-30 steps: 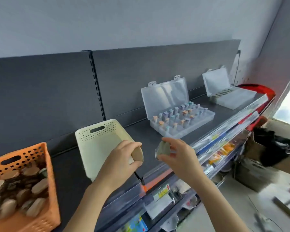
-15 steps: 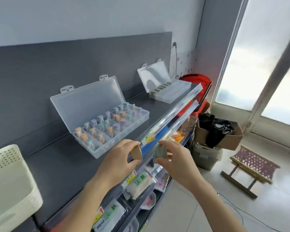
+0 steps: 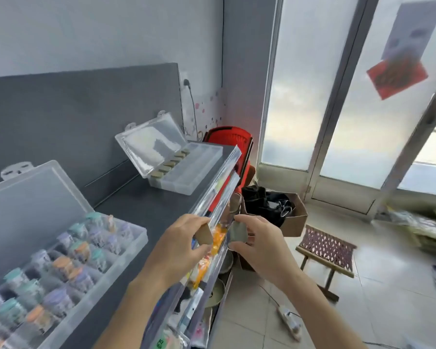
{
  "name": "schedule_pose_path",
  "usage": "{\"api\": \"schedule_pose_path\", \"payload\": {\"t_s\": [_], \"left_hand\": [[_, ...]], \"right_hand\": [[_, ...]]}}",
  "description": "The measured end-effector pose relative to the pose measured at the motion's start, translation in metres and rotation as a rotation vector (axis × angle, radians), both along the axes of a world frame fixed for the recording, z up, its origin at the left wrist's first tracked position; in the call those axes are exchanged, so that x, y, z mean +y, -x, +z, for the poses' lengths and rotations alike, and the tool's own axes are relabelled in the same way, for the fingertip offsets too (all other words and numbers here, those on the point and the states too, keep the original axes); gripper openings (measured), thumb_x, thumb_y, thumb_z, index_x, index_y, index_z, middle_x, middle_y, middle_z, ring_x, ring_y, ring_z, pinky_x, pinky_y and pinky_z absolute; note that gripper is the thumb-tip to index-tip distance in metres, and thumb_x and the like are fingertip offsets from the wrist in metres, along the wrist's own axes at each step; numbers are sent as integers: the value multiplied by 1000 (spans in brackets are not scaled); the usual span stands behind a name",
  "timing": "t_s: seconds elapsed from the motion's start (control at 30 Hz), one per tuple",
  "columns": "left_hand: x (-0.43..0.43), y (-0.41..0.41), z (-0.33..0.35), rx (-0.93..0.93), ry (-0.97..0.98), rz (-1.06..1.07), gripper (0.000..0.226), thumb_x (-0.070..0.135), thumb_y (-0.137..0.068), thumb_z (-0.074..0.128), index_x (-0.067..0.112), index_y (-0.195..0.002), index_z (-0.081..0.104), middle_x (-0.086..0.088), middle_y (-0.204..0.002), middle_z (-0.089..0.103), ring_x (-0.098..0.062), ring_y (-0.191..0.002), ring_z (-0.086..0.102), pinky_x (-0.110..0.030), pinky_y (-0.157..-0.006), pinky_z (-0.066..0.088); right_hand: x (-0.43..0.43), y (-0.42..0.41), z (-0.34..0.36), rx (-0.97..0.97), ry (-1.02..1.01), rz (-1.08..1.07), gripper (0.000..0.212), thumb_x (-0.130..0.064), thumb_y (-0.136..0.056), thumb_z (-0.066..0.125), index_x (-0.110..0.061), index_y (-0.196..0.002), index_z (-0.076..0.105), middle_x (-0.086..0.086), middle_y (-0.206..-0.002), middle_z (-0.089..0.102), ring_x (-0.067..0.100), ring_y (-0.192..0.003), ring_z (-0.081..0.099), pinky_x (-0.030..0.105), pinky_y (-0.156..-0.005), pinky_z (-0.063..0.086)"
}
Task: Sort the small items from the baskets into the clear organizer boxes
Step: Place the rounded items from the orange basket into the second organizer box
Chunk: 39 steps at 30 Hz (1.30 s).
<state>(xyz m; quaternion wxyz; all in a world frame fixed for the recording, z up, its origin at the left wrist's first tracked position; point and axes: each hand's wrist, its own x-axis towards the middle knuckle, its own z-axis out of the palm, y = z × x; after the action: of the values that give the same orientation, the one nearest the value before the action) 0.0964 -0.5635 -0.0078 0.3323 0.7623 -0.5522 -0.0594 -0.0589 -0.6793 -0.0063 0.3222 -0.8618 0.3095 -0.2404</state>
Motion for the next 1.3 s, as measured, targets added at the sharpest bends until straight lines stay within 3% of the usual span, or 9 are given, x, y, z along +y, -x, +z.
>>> {"api": "schedule_pose_path", "payload": {"t_s": [0.27,0.53,0.67,0.83,1.03,1.17,1.3], "left_hand": [[-94,-64,9,-11,-11,-13,51,22,-82,72,29,-129,51,18,-117,50,0,-105,47,-9,-88,37],[-180,-118,2,-5,-44,80,51,25,-85,69,30,-131,48,18,-124,49,3,-108,45,-1,-82,32],[-227,-140,0,-6,-26,216,50,25,-85,69,27,-132,50,15,-127,49,-2,-112,47,-14,-93,36],[-278,-161,6,34,-23,394,49,28,-86,67,28,-132,50,16,-130,47,0,-112,45,-12,-91,34],[-304,-187,5,49,-71,552,48,23,-87,66,30,-132,49,15,-131,47,-1,-112,46,-16,-95,38],[-317,-208,0,36,-100,618,50,24,-87,66,30,-133,48,14,-134,46,-7,-119,47,-18,-94,42],[-332,-239,-4,17,-81,620,47,20,-84,67,27,-128,53,13,-128,51,-9,-112,52,-25,-95,47]], "right_hand": [[-89,-67,8,-29,-10,-12,57,-22,-80,74,-24,-133,51,-9,-122,54,10,-105,55,27,-93,50],[-189,-131,4,-56,12,109,56,-23,-83,71,-24,-135,49,-14,-118,51,6,-108,52,25,-96,47],[-250,-169,4,-40,34,216,56,-22,-84,70,-22,-135,48,-9,-123,53,8,-109,52,27,-96,46],[-321,-212,15,-6,41,376,57,-23,-83,71,-23,-135,48,-7,-126,52,12,-111,53,32,-97,47],[-376,-260,19,-11,30,495,55,-21,-82,72,-22,-132,51,-15,-111,48,11,-104,55,27,-93,49],[-393,-293,12,-8,12,575,50,-19,-82,72,-22,-128,54,-8,-116,54,13,-100,56,28,-91,51],[-410,-328,6,-23,3,566,52,-18,-81,73,-22,-129,54,-6,-121,56,13,-101,58,25,-91,51]]}}
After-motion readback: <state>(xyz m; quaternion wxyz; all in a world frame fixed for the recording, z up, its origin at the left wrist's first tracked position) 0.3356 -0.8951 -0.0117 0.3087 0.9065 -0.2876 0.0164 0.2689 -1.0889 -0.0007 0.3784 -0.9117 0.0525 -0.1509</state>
